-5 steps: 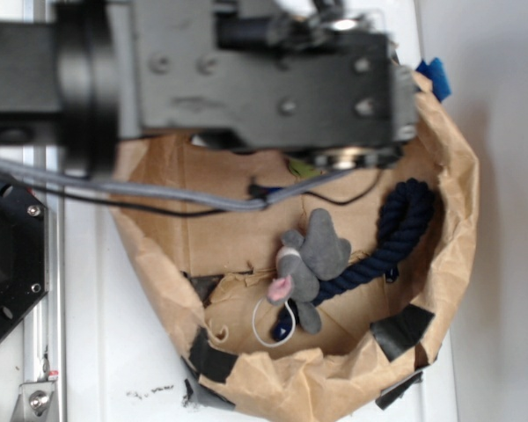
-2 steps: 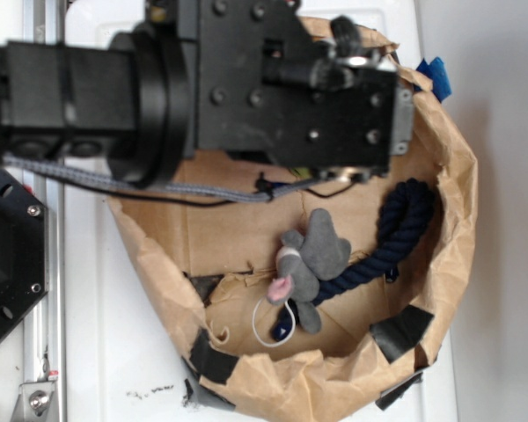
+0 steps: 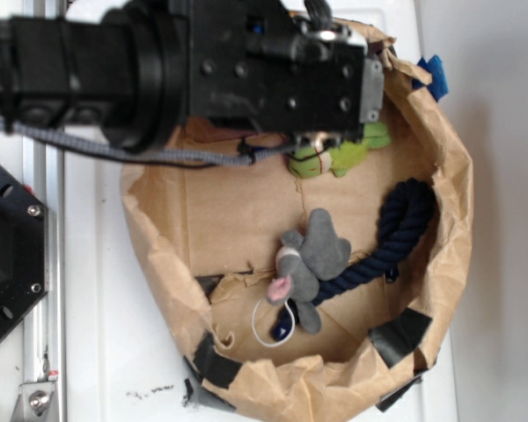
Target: Grab the green ball.
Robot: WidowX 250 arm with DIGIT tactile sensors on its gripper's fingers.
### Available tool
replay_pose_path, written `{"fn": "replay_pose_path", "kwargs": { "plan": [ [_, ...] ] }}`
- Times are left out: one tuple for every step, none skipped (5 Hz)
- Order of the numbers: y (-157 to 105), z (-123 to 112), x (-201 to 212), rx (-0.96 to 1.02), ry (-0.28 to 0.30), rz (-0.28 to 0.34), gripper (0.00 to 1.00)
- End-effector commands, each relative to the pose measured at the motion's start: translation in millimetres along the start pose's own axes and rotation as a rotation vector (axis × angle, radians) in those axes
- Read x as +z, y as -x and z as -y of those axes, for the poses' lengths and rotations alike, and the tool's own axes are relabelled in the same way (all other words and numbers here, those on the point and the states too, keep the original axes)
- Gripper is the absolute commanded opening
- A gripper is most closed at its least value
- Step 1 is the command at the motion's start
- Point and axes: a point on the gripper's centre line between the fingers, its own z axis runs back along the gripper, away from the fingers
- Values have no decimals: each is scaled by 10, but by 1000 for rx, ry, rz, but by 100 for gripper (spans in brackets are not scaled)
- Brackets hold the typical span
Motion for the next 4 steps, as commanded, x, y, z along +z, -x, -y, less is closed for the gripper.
{"fn": "replay_pose_path", "kwargs": {
  "plan": [
    [-307, -188, 94, 78, 93, 30, 100],
    [-330, -166, -11, 95, 85, 51, 100],
    [-292, -220, -125, 83, 66, 74, 100],
    [-256, -230, -233, 75, 58, 95, 100]
  ]
}}
